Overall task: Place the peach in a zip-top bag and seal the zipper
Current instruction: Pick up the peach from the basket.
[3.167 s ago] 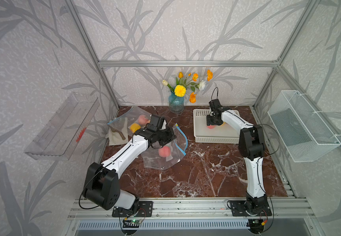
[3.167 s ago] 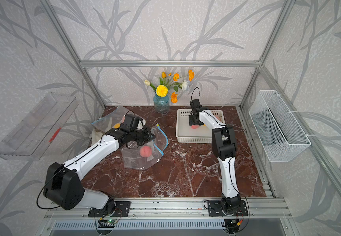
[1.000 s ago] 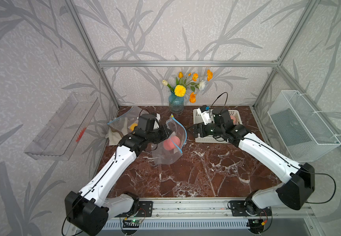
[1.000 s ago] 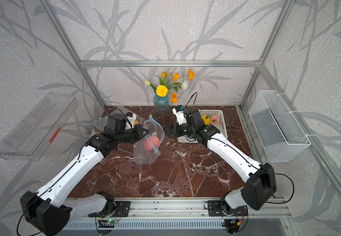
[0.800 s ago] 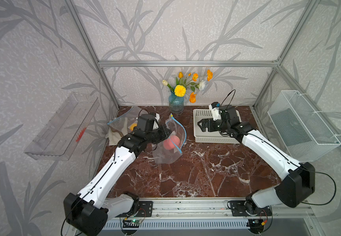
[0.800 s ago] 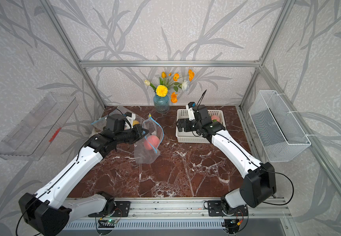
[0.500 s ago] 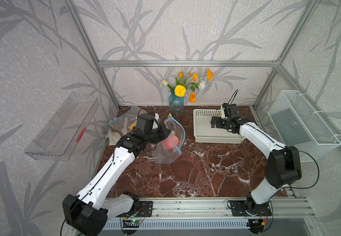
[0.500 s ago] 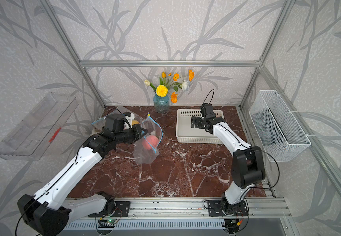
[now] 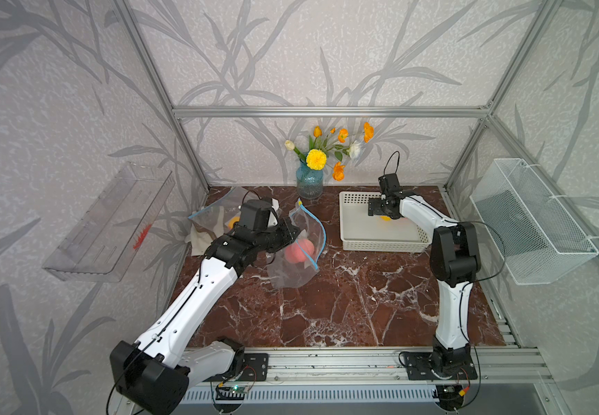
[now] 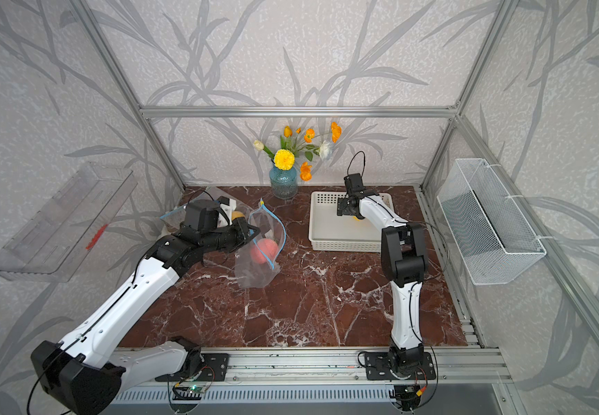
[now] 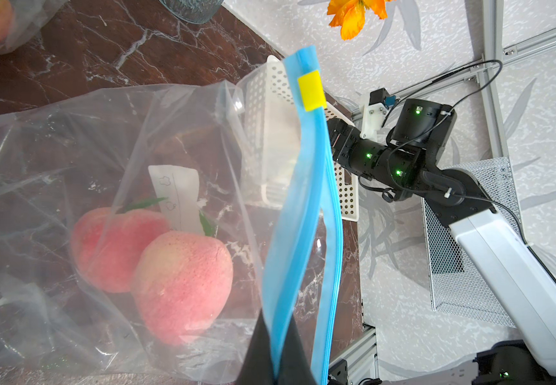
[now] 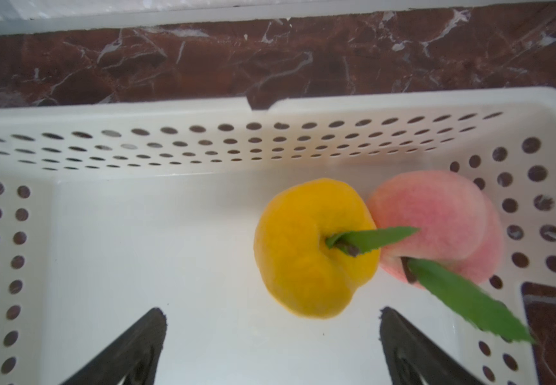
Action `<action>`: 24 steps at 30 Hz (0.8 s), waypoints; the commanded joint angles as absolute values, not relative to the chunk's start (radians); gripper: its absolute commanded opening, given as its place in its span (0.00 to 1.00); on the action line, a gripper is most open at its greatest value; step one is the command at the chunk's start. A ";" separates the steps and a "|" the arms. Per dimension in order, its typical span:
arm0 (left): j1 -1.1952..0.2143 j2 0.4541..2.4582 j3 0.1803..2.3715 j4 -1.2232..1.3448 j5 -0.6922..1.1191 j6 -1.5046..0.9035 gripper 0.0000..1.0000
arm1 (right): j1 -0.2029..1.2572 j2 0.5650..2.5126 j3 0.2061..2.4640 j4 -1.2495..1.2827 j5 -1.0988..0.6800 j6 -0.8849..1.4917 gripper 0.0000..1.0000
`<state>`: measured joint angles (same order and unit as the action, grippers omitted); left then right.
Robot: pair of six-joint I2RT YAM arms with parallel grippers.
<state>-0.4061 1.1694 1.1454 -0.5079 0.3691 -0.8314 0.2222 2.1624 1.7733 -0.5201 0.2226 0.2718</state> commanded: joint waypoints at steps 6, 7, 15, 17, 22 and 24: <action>-0.410 1.175 1.140 -0.485 0.381 -0.845 0.03 | 0.216 2.289 1.902 -0.626 0.290 0.286 1.00; -0.411 1.176 1.139 -0.484 0.381 -0.845 0.03 | 0.216 2.296 1.910 -0.622 0.294 0.287 1.00; -0.410 1.190 1.145 -0.477 0.387 -0.842 0.03 | 0.213 2.390 2.056 -0.702 0.300 0.289 0.97; -0.411 1.188 1.143 -0.476 0.385 -0.842 0.03 | 0.213 2.408 2.083 -0.723 0.283 0.291 0.94; -0.411 1.184 1.137 -0.471 0.385 -0.842 0.03 | 0.213 2.420 2.097 -0.746 0.259 0.293 0.83; -0.410 1.185 1.135 -0.470 0.386 -0.840 0.03 | 0.212 2.416 2.097 -0.754 0.252 0.290 0.81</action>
<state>-0.4061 1.1885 1.1435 -0.4927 0.3763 -0.8421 0.2192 2.4035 2.0747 -0.7033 0.2646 0.2859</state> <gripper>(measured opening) 0.048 0.816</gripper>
